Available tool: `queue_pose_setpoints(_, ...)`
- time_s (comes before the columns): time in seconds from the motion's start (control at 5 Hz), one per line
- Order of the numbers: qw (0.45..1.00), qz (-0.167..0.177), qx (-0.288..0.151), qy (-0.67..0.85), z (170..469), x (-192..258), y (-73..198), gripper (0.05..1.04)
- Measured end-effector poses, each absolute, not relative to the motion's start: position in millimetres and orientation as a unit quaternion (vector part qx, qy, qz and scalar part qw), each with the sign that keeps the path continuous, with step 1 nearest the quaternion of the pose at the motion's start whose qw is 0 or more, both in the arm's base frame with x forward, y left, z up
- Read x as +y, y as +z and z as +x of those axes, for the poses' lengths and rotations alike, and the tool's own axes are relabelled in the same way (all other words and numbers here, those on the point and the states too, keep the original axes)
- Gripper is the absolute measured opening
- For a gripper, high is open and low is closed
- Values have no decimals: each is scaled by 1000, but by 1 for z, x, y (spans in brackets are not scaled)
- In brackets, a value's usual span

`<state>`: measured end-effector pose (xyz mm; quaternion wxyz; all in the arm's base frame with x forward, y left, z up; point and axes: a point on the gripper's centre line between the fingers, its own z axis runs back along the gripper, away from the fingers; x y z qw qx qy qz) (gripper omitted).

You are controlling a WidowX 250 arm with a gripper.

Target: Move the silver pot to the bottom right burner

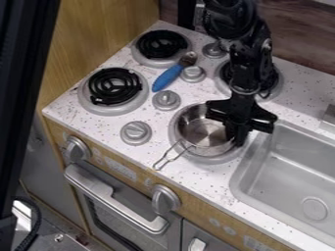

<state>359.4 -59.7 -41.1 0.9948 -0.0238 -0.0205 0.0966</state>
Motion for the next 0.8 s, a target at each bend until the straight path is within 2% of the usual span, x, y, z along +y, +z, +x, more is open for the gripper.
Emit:
queue_pose_setpoints(0.2, 996, -27, -13, 89, 357, -60, -41, 248)
queue_pose_setpoints(0.4, 994, -34, -25, 96, 360, -55, -12, 518)
queue_pose_setpoints(0.6, 993, -61, -52, 92, 354, -48, 26, 830)
queue_pose_setpoints(0.8, 993, -64, -46, 83, 348, -36, 43, 1001)
